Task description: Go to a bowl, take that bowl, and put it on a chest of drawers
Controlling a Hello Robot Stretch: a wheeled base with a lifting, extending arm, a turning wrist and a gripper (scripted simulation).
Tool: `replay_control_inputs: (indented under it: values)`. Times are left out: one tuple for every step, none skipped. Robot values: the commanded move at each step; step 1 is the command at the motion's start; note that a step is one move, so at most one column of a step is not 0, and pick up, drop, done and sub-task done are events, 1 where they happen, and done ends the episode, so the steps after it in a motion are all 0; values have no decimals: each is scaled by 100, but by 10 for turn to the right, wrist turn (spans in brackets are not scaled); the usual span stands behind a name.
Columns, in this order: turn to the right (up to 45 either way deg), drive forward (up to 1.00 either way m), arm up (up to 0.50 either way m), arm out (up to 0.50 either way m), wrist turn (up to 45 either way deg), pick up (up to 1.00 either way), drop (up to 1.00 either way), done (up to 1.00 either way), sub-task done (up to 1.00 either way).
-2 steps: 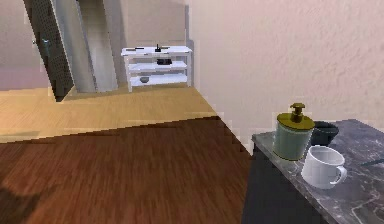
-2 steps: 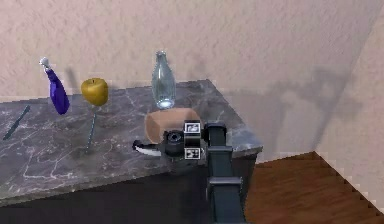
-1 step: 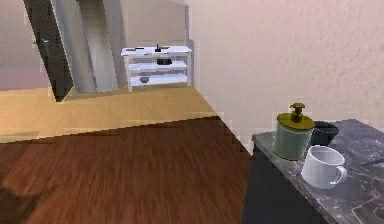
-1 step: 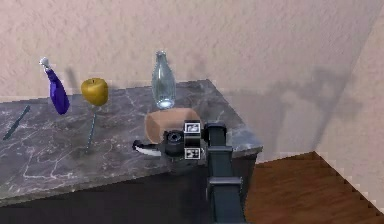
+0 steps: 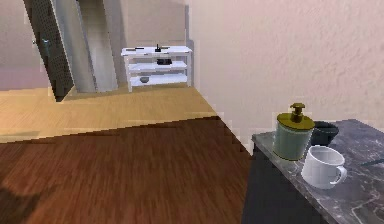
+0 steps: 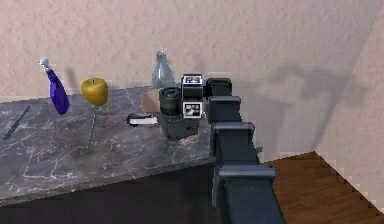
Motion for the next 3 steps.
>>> replay_control_inputs:
  values:
    - [0,0,2,0,0,0,0,0,0]
    - [0,0,0,0,-450,0,0,0,0]
    - [0,0,0,0,-450,0,0,0,0]
